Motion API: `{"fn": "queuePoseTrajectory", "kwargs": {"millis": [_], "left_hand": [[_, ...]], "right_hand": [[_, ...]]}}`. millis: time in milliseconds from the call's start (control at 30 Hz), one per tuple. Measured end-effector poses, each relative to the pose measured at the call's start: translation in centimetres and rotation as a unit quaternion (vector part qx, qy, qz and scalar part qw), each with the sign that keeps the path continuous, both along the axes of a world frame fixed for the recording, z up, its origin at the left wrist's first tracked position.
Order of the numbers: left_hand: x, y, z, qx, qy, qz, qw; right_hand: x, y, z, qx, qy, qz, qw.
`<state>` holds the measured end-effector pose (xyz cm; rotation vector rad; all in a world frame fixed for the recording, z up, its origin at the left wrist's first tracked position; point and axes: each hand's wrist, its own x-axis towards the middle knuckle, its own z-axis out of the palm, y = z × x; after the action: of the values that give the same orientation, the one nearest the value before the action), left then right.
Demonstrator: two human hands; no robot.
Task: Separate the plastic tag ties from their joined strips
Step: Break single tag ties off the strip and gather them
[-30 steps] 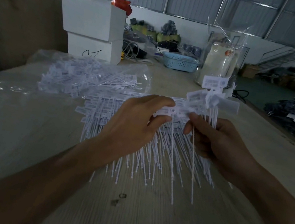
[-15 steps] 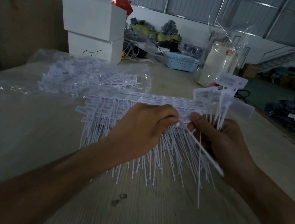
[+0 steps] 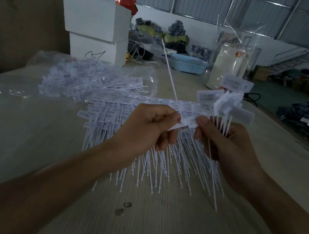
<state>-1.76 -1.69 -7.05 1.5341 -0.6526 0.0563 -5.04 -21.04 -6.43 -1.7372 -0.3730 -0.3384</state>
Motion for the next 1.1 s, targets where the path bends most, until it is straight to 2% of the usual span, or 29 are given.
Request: {"fn": "queuePoseTrajectory", "kwargs": {"millis": [100, 200, 267, 367, 533, 700, 767, 867, 933, 1000, 1100], "left_hand": [[0.3, 0.0, -0.2, -0.038, 0.059, -0.016, 0.997], [0.7, 0.1, -0.2, -0.062, 0.113, -0.035, 0.991], [0.8, 0.3, -0.2, -0.06, 0.124, -0.041, 0.99], [0.8, 0.5, 0.0, -0.064, 0.116, -0.034, 0.991], [0.4, 0.7, 0.5, -0.025, 0.017, -0.016, 0.999], [-0.3, 0.3, 0.9, 0.017, -0.068, -0.025, 0.997], [-0.5, 0.0, 0.8, 0.025, -0.079, -0.023, 0.996], [-0.7, 0.0, 0.7, -0.018, -0.045, -0.015, 0.999], [-0.6, 0.1, 0.6, -0.01, -0.072, 0.013, 0.997], [-0.5, 0.3, 0.4, 0.061, -0.164, 0.078, 0.981], [-0.4, 0.1, 0.2, 0.157, -0.275, 0.158, 0.935]], "right_hand": [[-0.1, 0.0, 0.1, -0.026, -0.021, 0.0, 0.999], [-0.4, 0.1, 0.1, -0.102, -0.096, -0.019, 0.99], [-0.7, 0.2, 0.2, -0.157, -0.148, -0.03, 0.976], [-0.8, 0.2, 0.3, -0.186, -0.171, -0.024, 0.967], [-0.7, -0.1, 0.0, -0.167, -0.189, -0.048, 0.966], [-0.5, -0.3, 0.3, -0.123, -0.153, -0.109, 0.974], [-0.6, -0.2, 0.4, -0.121, -0.146, -0.119, 0.975], [-0.7, 0.0, 0.5, -0.117, -0.13, -0.103, 0.979], [-0.7, 0.2, 0.5, -0.106, -0.105, -0.093, 0.985], [-0.5, 0.3, 0.4, -0.083, -0.093, -0.074, 0.99], [-0.3, 0.2, 0.4, -0.047, -0.081, -0.054, 0.994]]}}
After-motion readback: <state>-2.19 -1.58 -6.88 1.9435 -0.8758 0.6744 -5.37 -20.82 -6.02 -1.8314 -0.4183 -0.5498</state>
